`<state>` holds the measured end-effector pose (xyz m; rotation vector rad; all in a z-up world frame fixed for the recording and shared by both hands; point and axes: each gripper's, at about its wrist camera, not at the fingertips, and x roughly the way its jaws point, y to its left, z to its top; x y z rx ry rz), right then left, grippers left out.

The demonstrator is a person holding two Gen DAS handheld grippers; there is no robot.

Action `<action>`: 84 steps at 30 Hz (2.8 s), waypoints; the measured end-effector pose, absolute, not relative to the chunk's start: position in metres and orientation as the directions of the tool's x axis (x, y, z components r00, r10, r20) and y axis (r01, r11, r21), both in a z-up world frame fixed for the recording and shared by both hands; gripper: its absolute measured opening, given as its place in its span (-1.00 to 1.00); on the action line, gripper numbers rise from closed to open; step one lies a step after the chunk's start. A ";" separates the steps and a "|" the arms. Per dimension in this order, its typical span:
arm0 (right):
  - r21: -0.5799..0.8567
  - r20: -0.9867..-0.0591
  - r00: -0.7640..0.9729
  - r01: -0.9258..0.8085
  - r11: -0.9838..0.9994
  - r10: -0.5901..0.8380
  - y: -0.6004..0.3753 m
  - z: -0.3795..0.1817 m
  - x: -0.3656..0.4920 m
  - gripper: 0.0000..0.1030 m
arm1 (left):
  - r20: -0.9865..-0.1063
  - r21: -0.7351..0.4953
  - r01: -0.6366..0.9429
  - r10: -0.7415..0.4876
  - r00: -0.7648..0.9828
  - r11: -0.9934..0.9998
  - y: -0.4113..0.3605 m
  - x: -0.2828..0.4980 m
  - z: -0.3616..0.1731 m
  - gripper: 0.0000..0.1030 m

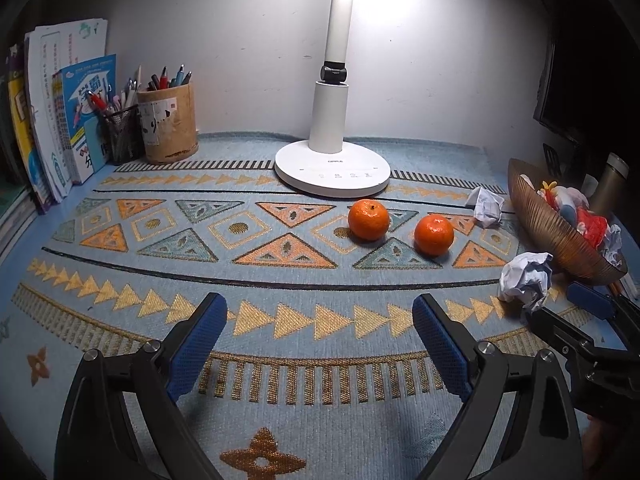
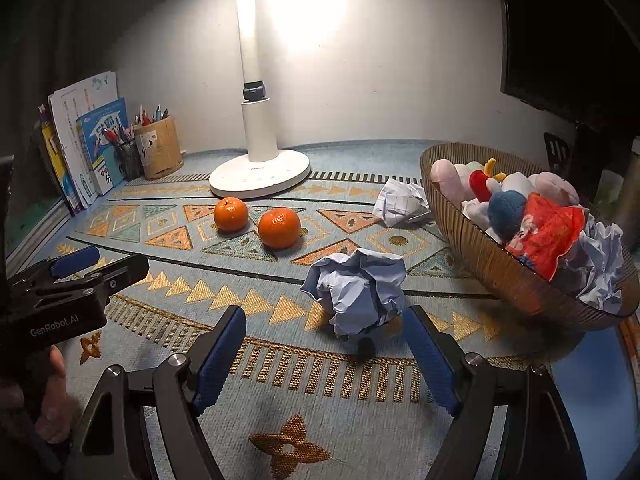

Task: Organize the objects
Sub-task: 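Withdraw both grippers from the bowl toward the remaining paper balls, then grasp an orange with the left gripper while the right grasps the other orange, then carry both oranges into the bowl and open both grippers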

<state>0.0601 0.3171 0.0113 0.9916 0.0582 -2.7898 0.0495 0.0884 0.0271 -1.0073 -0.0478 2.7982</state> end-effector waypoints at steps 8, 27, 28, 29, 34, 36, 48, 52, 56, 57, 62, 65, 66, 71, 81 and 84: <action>0.046 -0.663 -0.721 0.231 -0.972 -0.203 0.305 0.033 0.037 0.52 | -0.658 -0.065 -0.203 0.195 -0.727 -0.977 0.092 0.031 0.038 0.82; 0.188 -0.848 -0.438 0.276 -0.943 -0.297 0.276 -0.004 -0.103 -0.03 | -0.748 -0.119 -0.398 0.346 -0.567 -0.910 0.106 -0.089 0.011 0.57; 0.189 -0.848 -0.437 0.281 -0.941 -0.301 0.276 -0.004 -0.104 -0.03 | -0.746 -0.130 -0.404 0.357 -0.562 -0.906 0.106 -0.091 0.010 0.57; 0.183 -0.848 -0.438 0.284 -0.941 -0.297 0.275 -0.004 -0.106 -0.03 | -0.747 -0.141 -0.408 0.367 -0.554 -0.902 0.106 -0.094 0.010 0.57; 0.124 -0.859 -0.437 0.326 -0.937 -0.266 0.270 -0.010 -0.109 -0.06 | -0.763 -0.212 -0.426 0.421 -0.490 -0.880 0.110 -0.112 0.008 0.57; 0.109 -0.856 -0.447 0.335 -0.936 -0.260 0.269 -0.010 -0.108 -0.10 | -0.772 -0.197 -0.446 0.419 -0.478 -0.873 0.119 -0.112 0.007 0.57; 0.111 -0.842 -0.471 0.327 -0.939 -0.264 0.287 -0.002 -0.083 -0.23 | -0.805 -0.048 -0.495 0.327 -0.495 -0.867 0.154 -0.093 0.000 -0.33; 0.161 -0.823 -0.476 0.330 -0.930 -0.311 0.295 0.008 -0.073 -0.23 | -0.790 -0.026 -0.489 0.317 -0.524 -0.872 0.157 -0.080 0.015 -0.33; 0.180 -0.781 -0.521 0.339 -0.923 -0.344 0.307 0.037 -0.056 -0.24 | -0.752 -0.011 -0.508 0.342 -0.564 -0.861 0.170 -0.065 0.049 -0.33; 0.180 -0.768 -0.539 0.337 -0.924 -0.346 0.313 0.047 -0.052 -0.24 | -0.740 -0.013 -0.517 0.356 -0.571 -0.856 0.176 -0.062 0.059 -0.33; 0.136 -0.696 -0.662 0.261 -0.956 -0.279 0.368 0.099 -0.038 -0.23 | -0.683 -0.030 -0.589 0.447 -0.578 -0.808 0.225 -0.050 0.103 -0.33; 0.123 -0.668 -0.718 0.152 -0.981 -0.195 0.418 0.123 -0.040 -0.24 | -0.660 -0.039 -0.631 0.494 -0.566 -0.775 0.271 -0.045 0.116 -0.33; 0.133 -0.665 -0.728 0.105 -0.986 -0.167 0.438 0.128 -0.041 -0.23 | -0.655 -0.048 -0.647 0.513 -0.555 -0.761 0.283 -0.044 0.117 -0.33; 0.219 -0.689 -0.723 -0.139 -0.966 -0.052 0.538 0.126 -0.038 -0.23 | -0.671 -0.082 -0.704 0.561 -0.484 -0.705 0.346 -0.048 0.113 -0.33; 0.243 -0.747 -0.664 -0.211 -0.947 -0.043 0.590 0.092 -0.030 -0.23 | -0.717 -0.127 -0.726 0.568 -0.403 -0.675 0.408 -0.056 0.085 -0.32; 0.243 -0.761 -0.648 -0.229 -0.942 -0.039 0.593 0.086 -0.033 -0.23 | -0.734 -0.140 -0.731 0.566 -0.376 -0.668 0.415 -0.056 0.080 0.01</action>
